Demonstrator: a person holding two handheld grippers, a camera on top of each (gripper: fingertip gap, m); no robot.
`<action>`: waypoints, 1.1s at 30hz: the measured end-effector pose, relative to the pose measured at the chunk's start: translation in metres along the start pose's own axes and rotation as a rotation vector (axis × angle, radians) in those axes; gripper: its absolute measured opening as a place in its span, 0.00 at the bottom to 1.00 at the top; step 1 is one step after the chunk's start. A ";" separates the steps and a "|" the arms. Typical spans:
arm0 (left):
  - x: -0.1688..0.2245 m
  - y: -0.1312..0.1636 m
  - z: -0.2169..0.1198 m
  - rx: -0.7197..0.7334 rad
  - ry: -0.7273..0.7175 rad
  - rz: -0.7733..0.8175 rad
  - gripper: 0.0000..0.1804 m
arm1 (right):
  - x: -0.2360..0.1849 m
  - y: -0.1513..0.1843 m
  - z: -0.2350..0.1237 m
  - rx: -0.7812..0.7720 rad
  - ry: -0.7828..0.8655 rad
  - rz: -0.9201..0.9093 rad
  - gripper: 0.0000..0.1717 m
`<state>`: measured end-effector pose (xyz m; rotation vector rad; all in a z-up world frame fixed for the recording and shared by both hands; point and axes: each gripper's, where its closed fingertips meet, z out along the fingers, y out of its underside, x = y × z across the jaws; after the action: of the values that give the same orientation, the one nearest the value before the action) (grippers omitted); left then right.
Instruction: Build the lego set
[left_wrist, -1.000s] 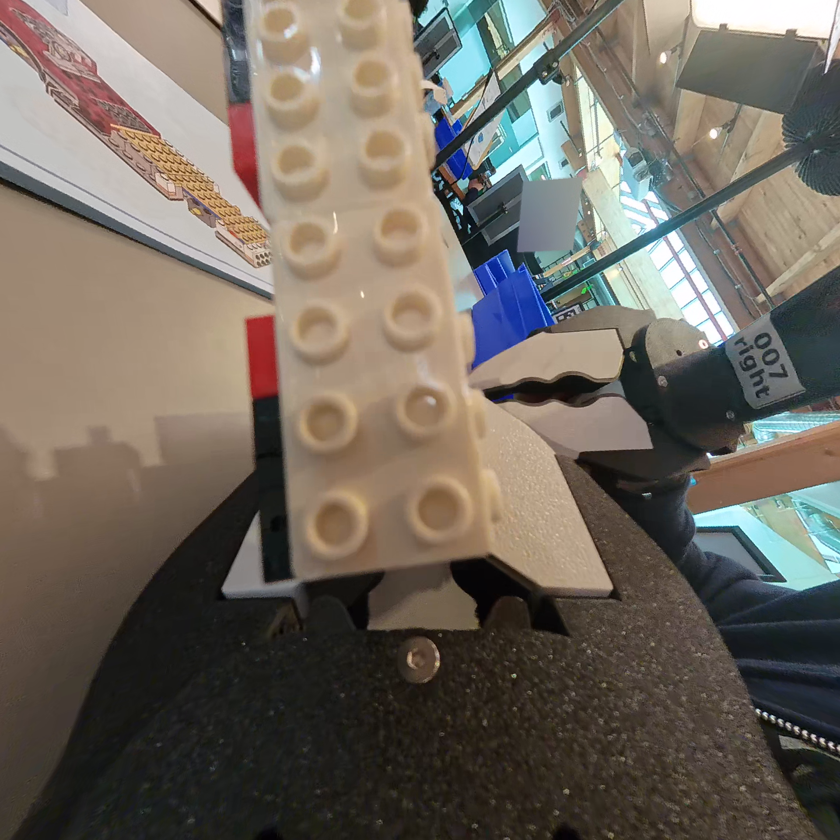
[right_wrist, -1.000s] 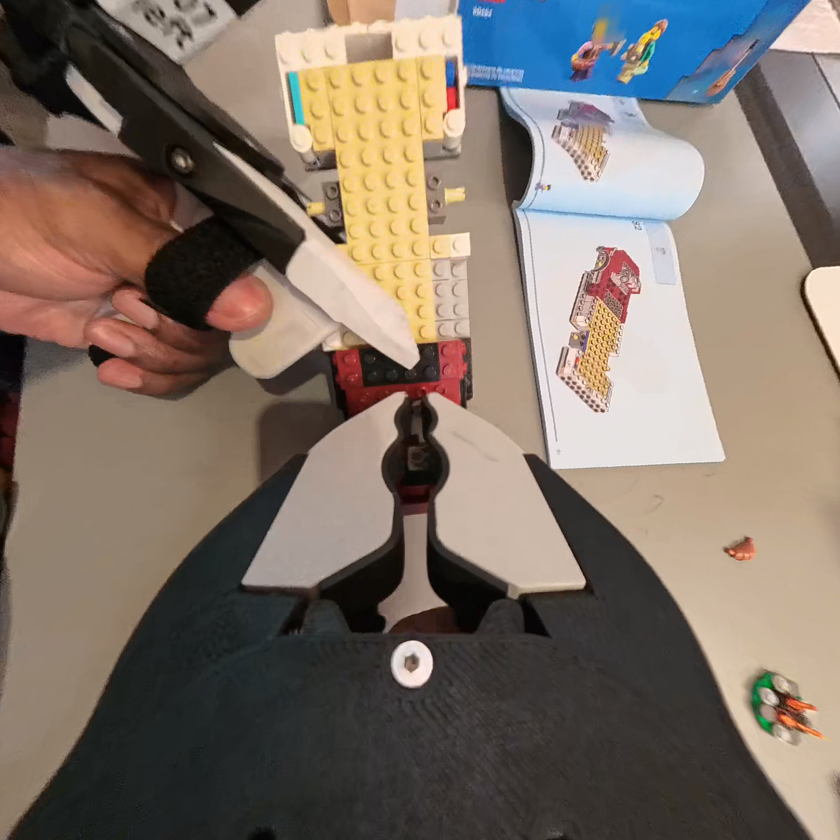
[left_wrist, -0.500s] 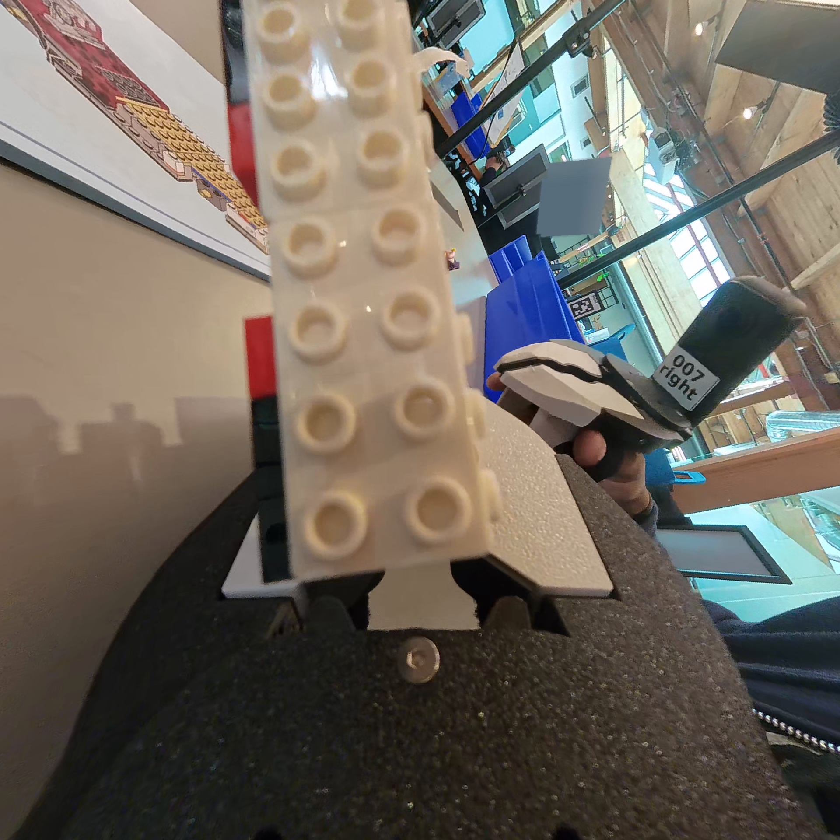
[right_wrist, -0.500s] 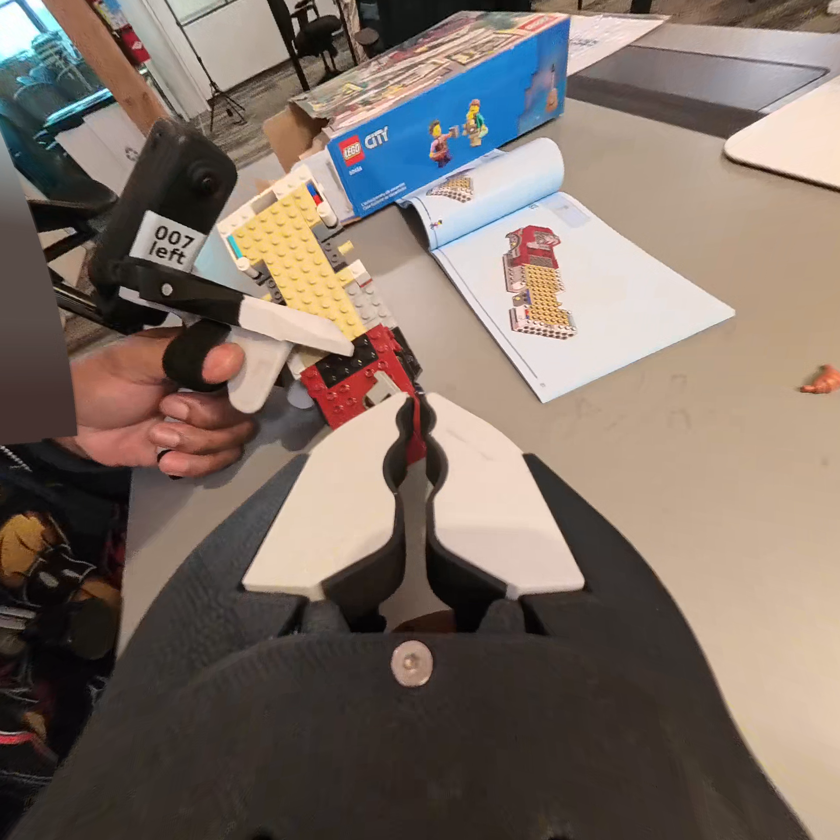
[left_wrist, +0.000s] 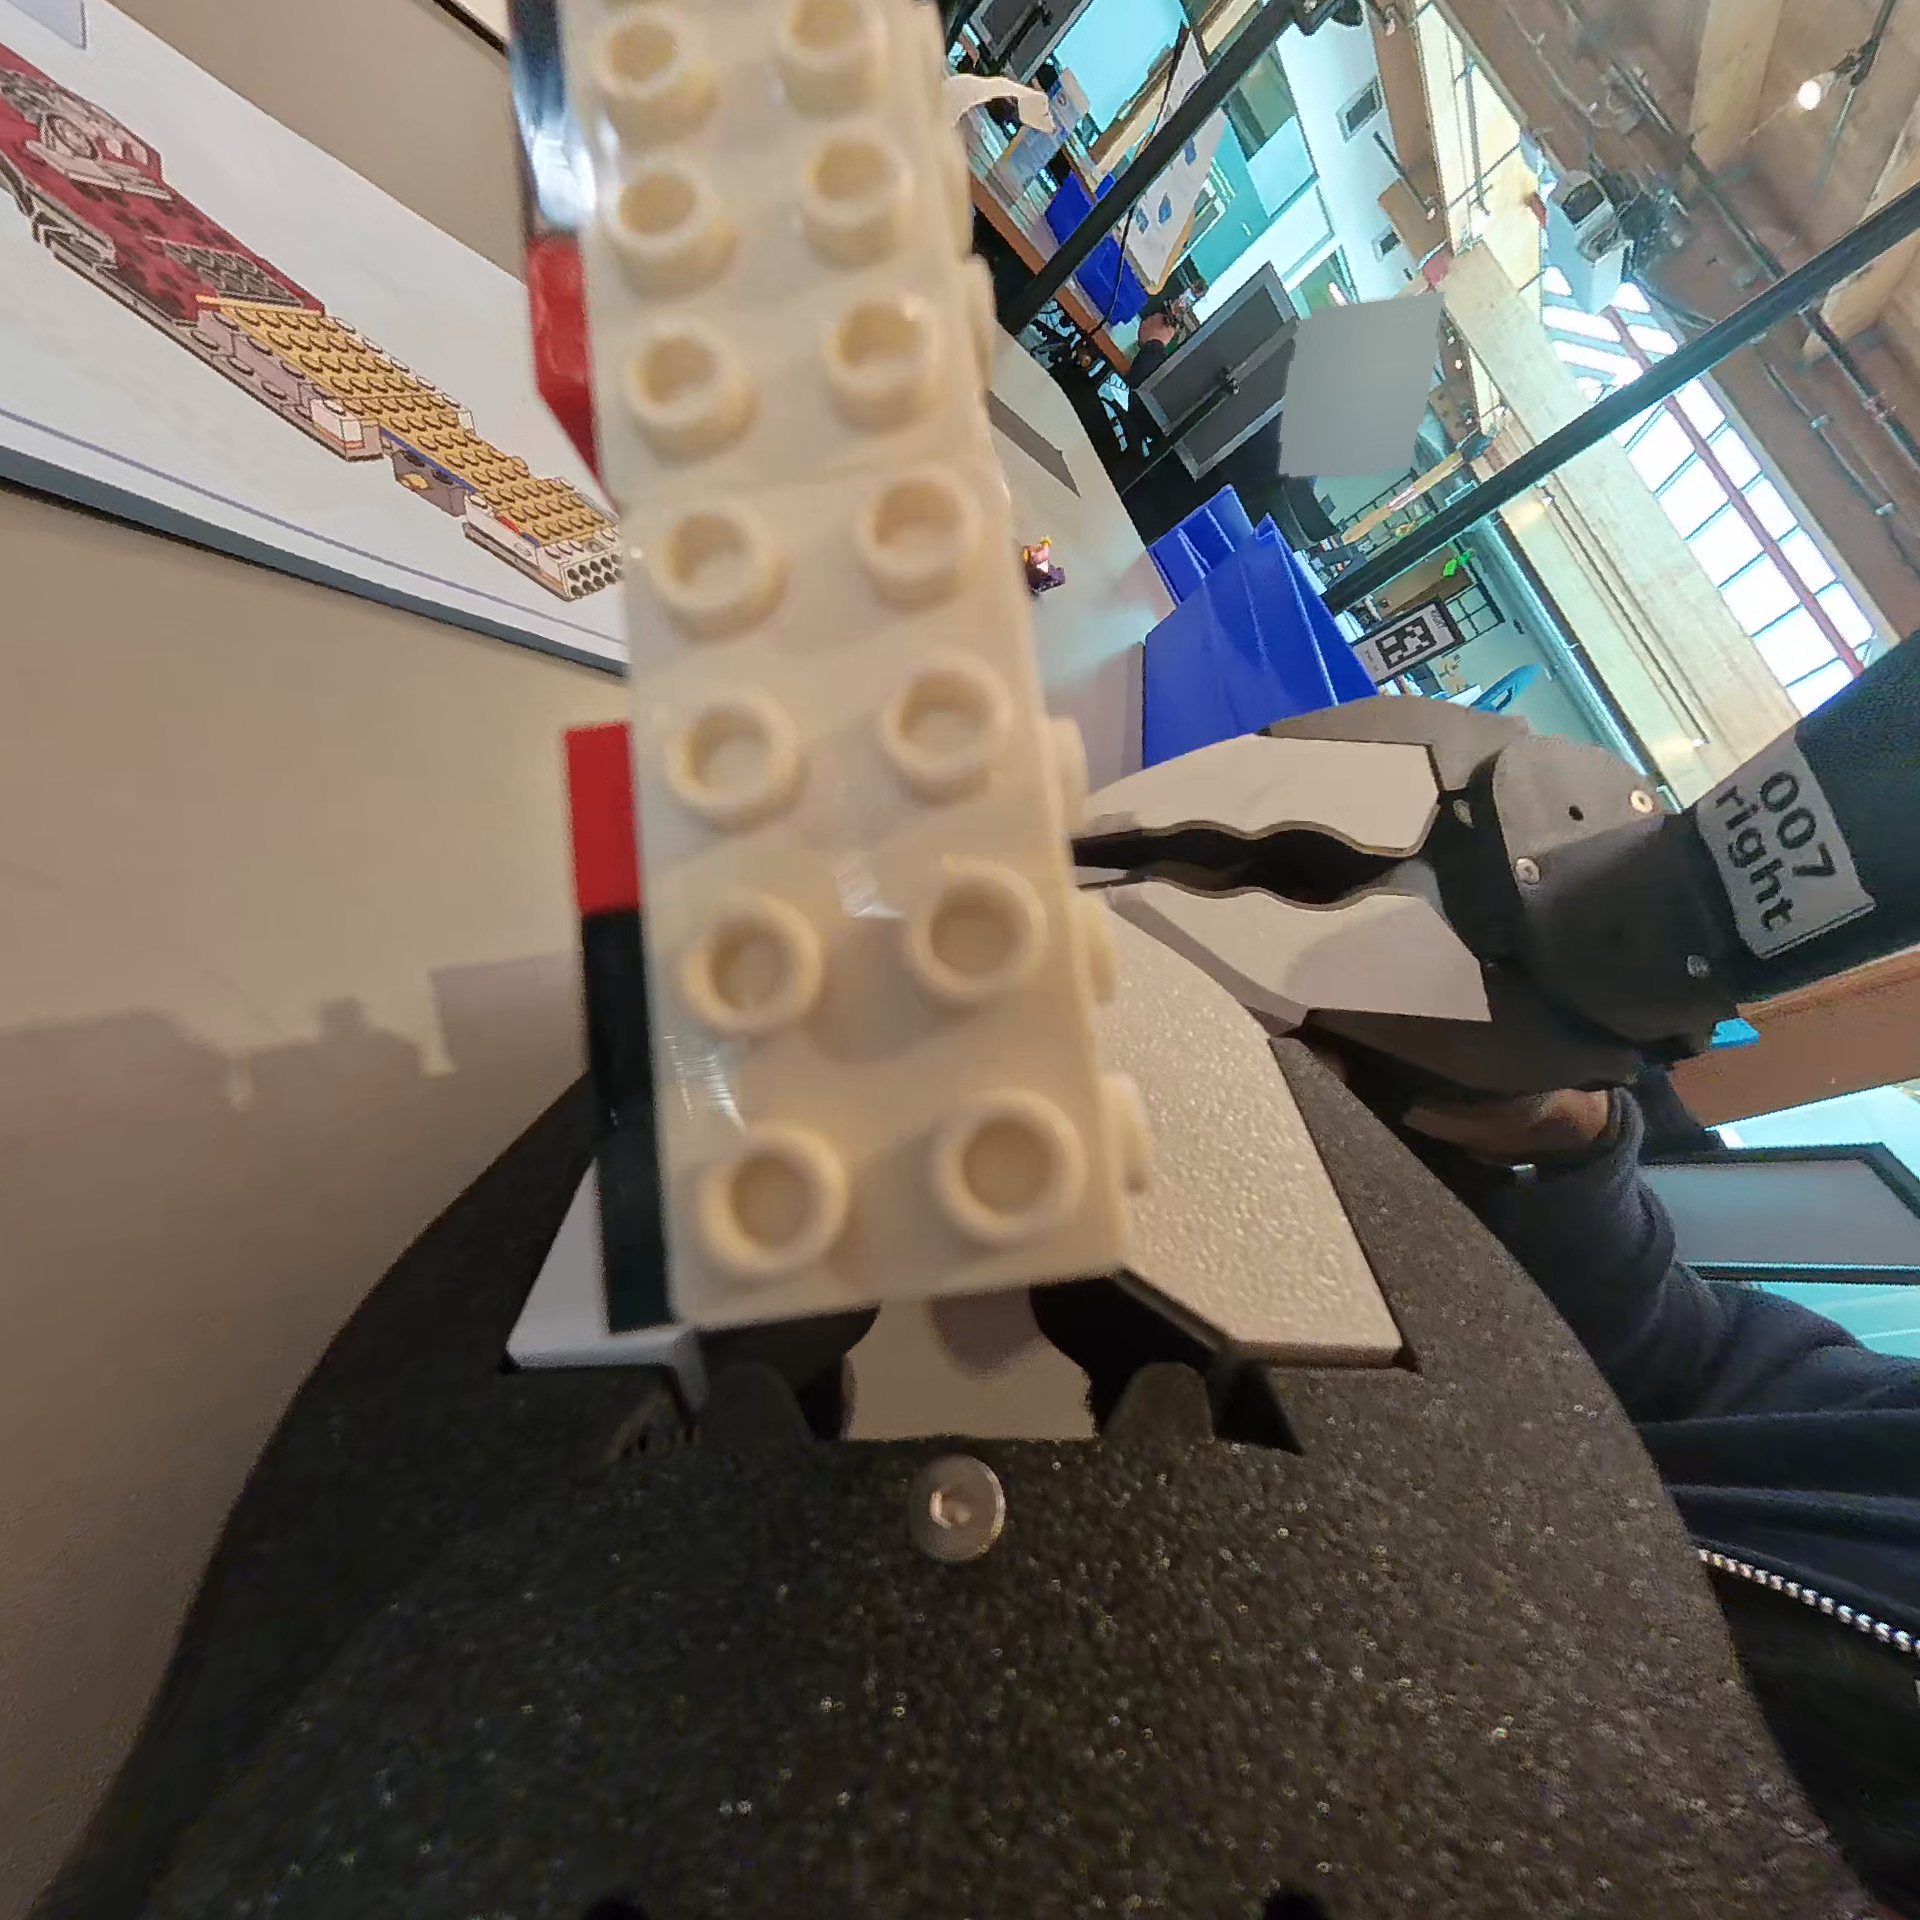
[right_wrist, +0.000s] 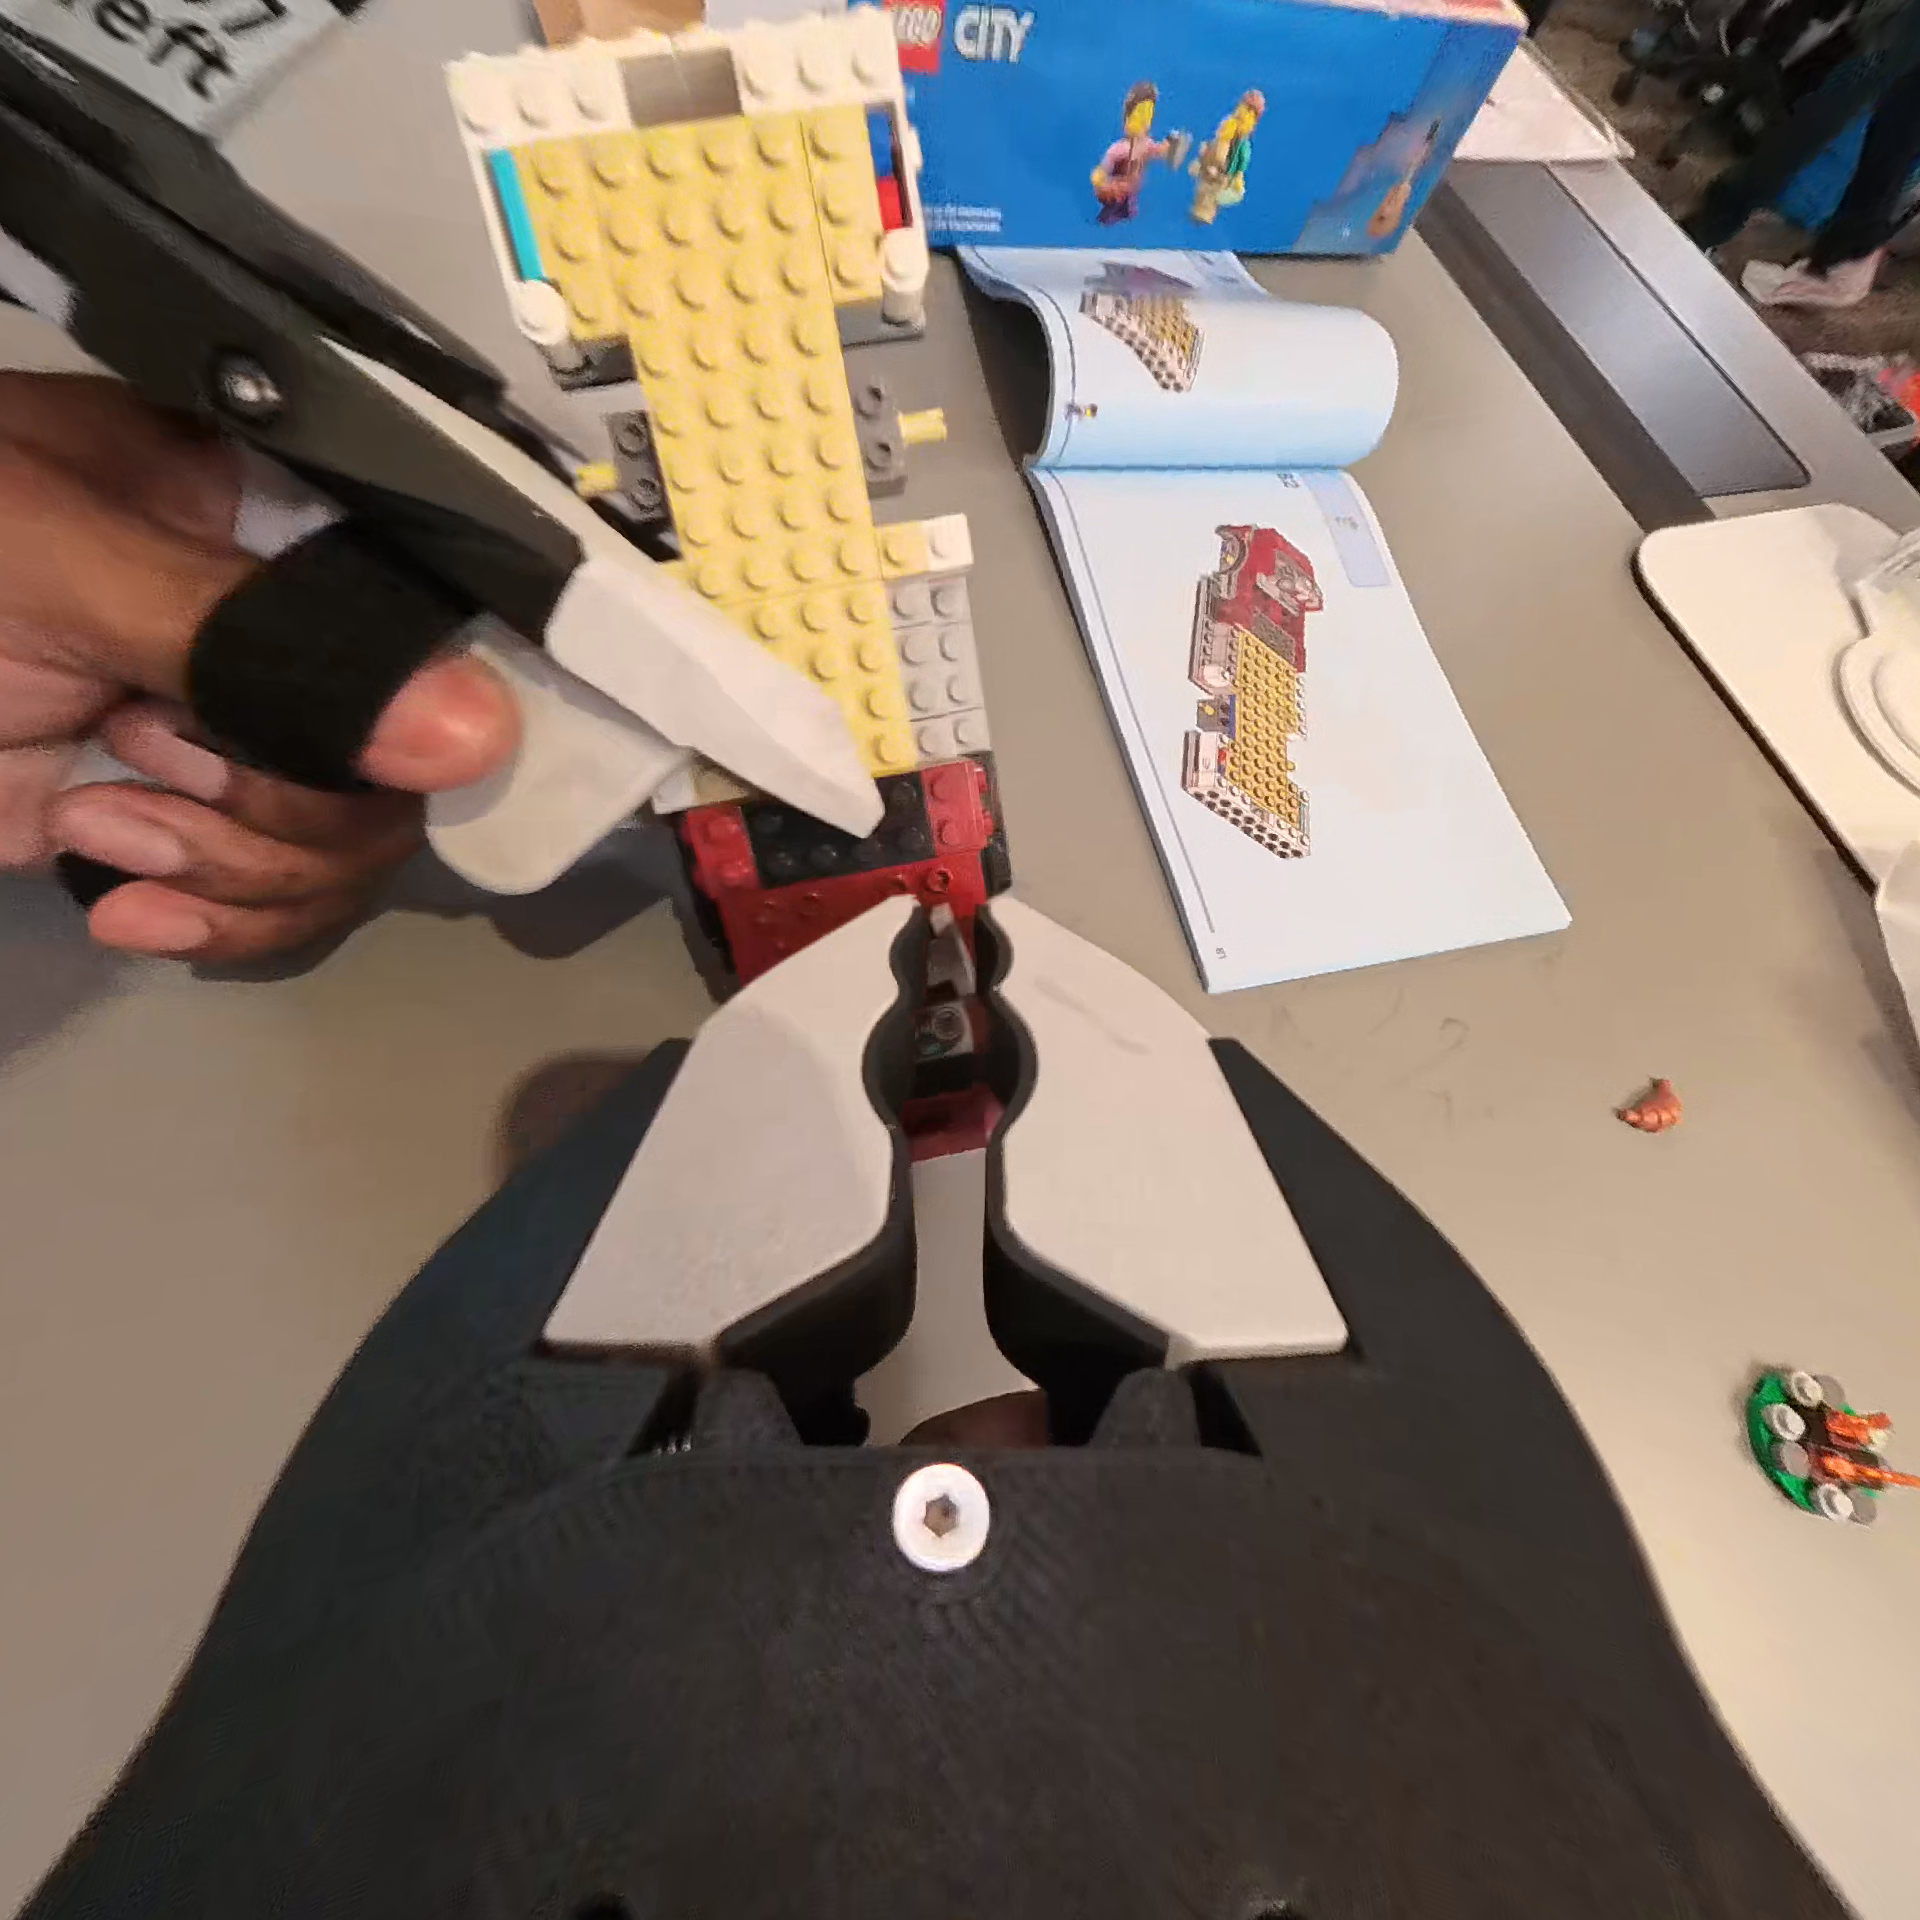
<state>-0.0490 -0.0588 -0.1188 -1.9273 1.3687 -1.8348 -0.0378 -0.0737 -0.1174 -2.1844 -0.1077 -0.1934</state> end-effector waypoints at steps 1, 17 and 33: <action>0.000 0.001 0.000 -0.003 -0.006 0.007 0.16 | -0.001 0.001 0.001 -0.018 -0.015 0.007 0.04; 0.000 -0.001 -0.002 -0.011 0.049 -0.052 0.16 | -0.006 -0.006 -0.004 0.123 -0.208 0.403 0.04; -0.001 -0.001 -0.002 -0.014 0.046 -0.056 0.16 | 0.008 0.001 -0.011 0.119 -0.084 0.284 0.07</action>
<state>-0.0500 -0.0569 -0.1187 -1.9620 1.3578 -1.9108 -0.0313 -0.0829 -0.1103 -2.0620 0.1410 0.0638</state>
